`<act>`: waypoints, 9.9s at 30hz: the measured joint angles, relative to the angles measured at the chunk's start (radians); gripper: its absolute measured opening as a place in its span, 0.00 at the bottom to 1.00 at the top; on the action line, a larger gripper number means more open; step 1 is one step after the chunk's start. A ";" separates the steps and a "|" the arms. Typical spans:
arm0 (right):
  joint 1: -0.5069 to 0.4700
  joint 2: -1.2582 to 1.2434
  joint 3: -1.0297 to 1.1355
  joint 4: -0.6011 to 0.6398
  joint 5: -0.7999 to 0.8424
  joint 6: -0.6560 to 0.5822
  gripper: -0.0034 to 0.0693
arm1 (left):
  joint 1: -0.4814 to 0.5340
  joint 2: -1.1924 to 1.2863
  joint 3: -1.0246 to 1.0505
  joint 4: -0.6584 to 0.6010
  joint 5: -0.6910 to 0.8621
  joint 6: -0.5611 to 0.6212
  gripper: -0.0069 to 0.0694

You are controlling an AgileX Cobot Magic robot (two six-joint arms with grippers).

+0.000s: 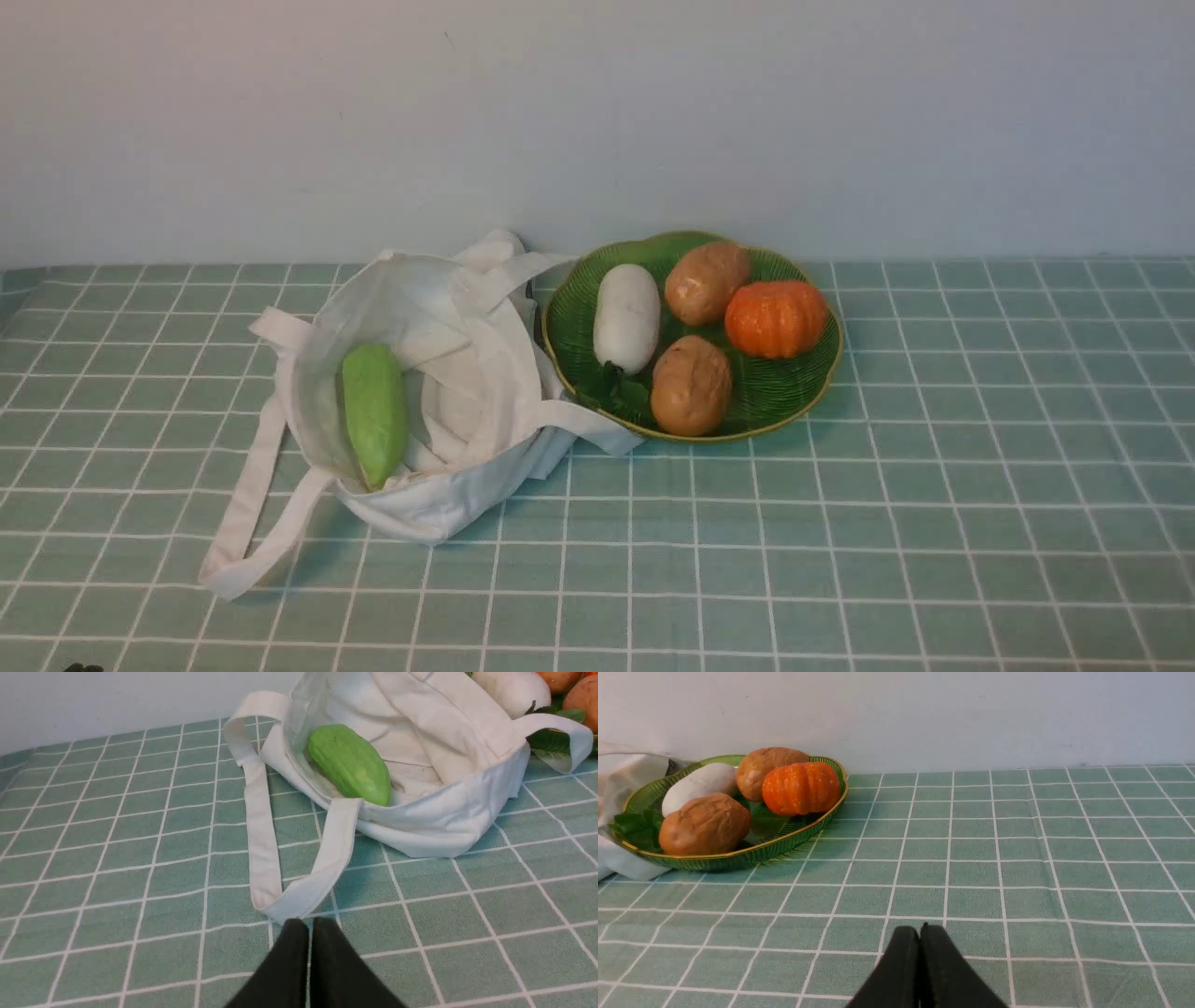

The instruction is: Take vegetables from cloth bag on blue coffee tablecloth place on plate.

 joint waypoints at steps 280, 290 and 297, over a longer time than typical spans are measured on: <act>0.000 0.000 0.000 0.000 0.001 0.000 0.03 | 0.034 0.000 -0.003 0.060 0.014 -0.133 0.08; 0.000 0.000 0.000 0.000 0.001 0.000 0.03 | 0.017 0.000 -0.003 0.066 0.014 -0.133 0.08; 0.000 0.000 0.000 0.000 0.001 0.000 0.03 | 0.017 0.000 -0.003 0.068 0.014 -0.133 0.08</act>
